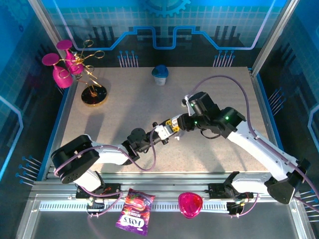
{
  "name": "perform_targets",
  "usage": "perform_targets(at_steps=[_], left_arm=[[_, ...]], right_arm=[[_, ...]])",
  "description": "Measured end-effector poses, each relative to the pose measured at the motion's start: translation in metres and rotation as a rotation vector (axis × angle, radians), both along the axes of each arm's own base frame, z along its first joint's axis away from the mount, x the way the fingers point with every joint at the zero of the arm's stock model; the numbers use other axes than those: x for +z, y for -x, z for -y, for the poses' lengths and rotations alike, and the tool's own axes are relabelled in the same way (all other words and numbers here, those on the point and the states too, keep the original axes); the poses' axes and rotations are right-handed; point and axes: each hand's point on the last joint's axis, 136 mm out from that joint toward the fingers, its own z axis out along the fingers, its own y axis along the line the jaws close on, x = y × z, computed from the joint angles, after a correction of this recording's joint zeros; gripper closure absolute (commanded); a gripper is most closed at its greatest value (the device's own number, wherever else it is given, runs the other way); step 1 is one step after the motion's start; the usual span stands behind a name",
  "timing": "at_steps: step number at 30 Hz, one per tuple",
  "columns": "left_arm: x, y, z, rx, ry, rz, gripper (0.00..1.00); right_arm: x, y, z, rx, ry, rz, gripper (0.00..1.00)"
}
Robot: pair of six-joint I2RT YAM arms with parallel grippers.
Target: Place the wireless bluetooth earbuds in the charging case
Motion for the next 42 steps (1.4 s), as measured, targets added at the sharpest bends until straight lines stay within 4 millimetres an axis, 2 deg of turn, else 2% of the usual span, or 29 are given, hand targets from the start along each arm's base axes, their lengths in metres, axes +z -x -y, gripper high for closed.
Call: perform_targets(at_steps=[3, 7, 10, 13, 15, 18, 25, 27, 35, 42], left_arm=[[-0.005, -0.006, -0.002, 0.014, 0.02, -0.023, 0.85], [-0.019, -0.019, -0.016, 0.06, 0.033, -0.068, 0.85], [-0.023, -0.027, -0.031, 0.097, 0.053, -0.095, 0.86], [-0.027, -0.036, -0.046, 0.135, 0.066, -0.11, 0.85], [-0.032, -0.039, -0.056, 0.158, 0.066, -0.123, 0.86], [-0.03, -0.039, -0.069, 0.18, 0.076, -0.127, 0.86], [0.003, -0.023, -0.085, 0.178, 0.146, -0.078, 0.86], [0.008, -0.018, -0.089, 0.176, 0.154, -0.07, 0.86], [0.023, -0.008, -0.098, 0.174, 0.159, -0.064, 0.85], [0.021, -0.004, -0.098, 0.167, 0.137, -0.079, 0.85]], right_arm=[[0.002, 0.004, 0.006, -0.011, -0.03, 0.025, 0.56], [0.013, 0.01, 0.012, -0.014, -0.115, 0.085, 0.47], [0.021, 0.011, 0.017, -0.026, -0.184, 0.127, 0.44], [0.018, 0.005, 0.024, -0.069, -0.22, 0.127, 0.44], [0.006, -0.003, 0.029, -0.11, -0.216, 0.102, 0.44], [-0.022, -0.016, 0.031, -0.147, -0.192, 0.036, 0.49], [-0.114, -0.048, 0.017, -0.098, -0.017, -0.205, 0.53], [-0.132, -0.057, 0.011, -0.067, 0.038, -0.253, 0.53], [-0.163, -0.095, -0.014, 0.101, 0.225, -0.339, 0.54], [-0.193, -0.092, -0.023, 0.26, 0.409, -0.437, 0.55]])
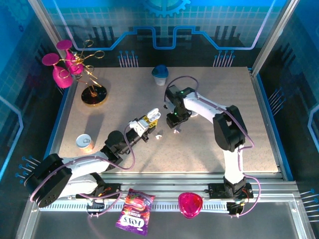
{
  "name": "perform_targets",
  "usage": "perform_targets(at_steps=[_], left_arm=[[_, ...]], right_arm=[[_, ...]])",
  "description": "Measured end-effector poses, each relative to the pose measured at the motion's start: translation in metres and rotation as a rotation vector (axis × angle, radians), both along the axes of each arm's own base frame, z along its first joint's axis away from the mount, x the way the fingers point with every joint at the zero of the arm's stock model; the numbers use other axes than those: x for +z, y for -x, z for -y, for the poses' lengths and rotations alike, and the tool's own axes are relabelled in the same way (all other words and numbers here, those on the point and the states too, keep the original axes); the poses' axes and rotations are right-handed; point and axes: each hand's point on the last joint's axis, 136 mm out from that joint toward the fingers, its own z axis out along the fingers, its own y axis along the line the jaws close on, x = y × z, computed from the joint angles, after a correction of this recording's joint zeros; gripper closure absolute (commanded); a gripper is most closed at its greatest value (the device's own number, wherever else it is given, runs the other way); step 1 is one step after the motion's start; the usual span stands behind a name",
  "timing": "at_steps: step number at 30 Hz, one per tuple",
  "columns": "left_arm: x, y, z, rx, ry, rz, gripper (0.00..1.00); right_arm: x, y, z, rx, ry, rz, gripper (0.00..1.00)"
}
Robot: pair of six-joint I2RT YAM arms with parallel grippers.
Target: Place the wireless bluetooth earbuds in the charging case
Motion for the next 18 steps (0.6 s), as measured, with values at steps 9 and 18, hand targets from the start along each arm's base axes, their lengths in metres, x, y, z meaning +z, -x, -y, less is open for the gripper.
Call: perform_targets(at_steps=[9, 18], left_arm=[[-0.007, 0.0, 0.001, 0.0, -0.025, -0.019, 0.85], [-0.009, -0.001, 0.001, 0.0, -0.03, -0.024, 0.85]], right_arm=[[-0.025, 0.013, 0.0, 0.115, 0.12, -0.098, 0.58], [-0.037, 0.018, 0.003, 0.148, 0.156, -0.149, 0.6]])
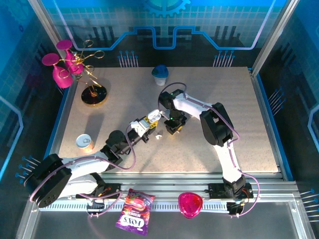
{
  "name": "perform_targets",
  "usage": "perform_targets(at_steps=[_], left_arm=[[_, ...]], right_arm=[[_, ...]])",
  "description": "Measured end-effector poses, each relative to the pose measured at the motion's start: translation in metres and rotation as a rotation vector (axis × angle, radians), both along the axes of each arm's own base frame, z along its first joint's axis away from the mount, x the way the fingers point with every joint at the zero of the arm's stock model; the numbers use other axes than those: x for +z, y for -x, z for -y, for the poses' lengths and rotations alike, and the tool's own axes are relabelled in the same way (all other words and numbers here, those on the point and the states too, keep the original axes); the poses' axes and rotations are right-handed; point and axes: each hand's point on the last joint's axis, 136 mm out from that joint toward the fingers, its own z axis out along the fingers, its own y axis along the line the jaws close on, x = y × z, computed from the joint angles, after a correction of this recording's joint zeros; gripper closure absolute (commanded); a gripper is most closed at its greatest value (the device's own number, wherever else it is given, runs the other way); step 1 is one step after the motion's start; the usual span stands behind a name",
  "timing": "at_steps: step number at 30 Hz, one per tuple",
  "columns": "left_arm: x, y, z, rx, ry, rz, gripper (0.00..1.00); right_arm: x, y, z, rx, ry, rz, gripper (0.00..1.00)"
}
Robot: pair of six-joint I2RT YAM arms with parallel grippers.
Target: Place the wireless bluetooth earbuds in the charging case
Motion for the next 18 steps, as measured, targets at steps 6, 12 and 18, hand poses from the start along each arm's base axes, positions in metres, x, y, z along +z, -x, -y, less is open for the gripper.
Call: perform_targets(at_steps=[6, 12, 18], left_arm=[[0.0, 0.0, 0.0, 0.0, 0.0, 0.0, 0.85], [-0.0006, 0.0, 0.0, 0.0, -0.001, -0.002, 0.85], [-0.001, 0.0, 0.0001, 0.0, -0.003, -0.003, 0.85]], right_arm=[[-0.0043, -0.0012, 0.0016, 0.01, 0.019, -0.004, 0.64], [-0.0055, -0.0032, 0.0037, 0.006, 0.041, -0.001, 0.71], [-0.0059, -0.0039, 0.004, -0.021, 0.052, -0.003, 0.67]])
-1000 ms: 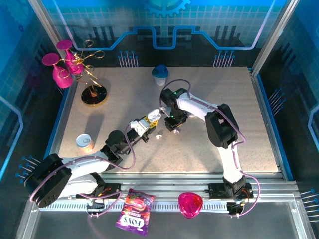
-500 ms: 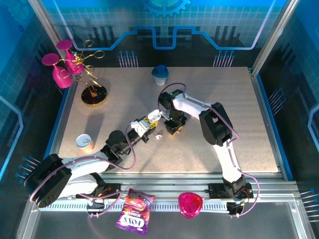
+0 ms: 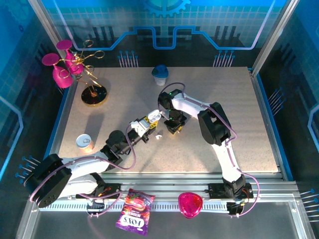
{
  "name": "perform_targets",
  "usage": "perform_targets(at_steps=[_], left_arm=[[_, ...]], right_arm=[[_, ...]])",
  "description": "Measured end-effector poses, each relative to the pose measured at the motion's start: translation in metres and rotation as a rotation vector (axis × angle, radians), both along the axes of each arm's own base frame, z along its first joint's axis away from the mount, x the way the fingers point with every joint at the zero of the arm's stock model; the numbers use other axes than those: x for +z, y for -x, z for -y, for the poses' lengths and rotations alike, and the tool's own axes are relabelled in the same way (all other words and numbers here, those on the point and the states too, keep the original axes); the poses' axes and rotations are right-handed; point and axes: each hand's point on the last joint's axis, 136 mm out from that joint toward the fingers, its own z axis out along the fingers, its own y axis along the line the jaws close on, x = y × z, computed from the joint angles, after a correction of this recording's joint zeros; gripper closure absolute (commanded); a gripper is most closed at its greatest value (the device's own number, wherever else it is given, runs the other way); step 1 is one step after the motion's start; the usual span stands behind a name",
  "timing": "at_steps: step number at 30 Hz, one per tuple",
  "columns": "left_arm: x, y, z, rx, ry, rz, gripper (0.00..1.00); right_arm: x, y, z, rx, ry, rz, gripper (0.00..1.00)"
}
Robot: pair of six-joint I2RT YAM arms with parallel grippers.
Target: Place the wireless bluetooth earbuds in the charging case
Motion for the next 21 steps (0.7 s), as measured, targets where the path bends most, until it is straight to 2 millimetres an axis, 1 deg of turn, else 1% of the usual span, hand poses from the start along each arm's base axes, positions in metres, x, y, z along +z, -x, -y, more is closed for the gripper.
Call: perform_targets(at_steps=[9, 13, 16, 19, 21], left_arm=[[-0.001, 0.001, 0.001, -0.008, -0.003, -0.002, 0.85], [-0.001, 0.002, 0.002, -0.014, -0.003, -0.001, 0.85], [-0.001, 0.002, 0.002, -0.014, -0.003, -0.002, 0.85], [-0.001, 0.002, 0.002, -0.014, -0.003, -0.001, 0.85], [-0.001, 0.002, 0.002, -0.014, -0.004, -0.002, 0.85]], right_arm=[[0.0, 0.0, 0.0, -0.042, 0.02, -0.011, 0.74], [0.001, 0.0, 0.001, -0.063, 0.023, 0.001, 0.76], [0.002, 0.002, 0.003, -0.085, 0.014, 0.025, 0.75], [0.007, 0.007, 0.013, -0.107, 0.023, 0.061, 0.75], [0.018, 0.013, 0.018, -0.126, 0.007, 0.089, 0.76]])
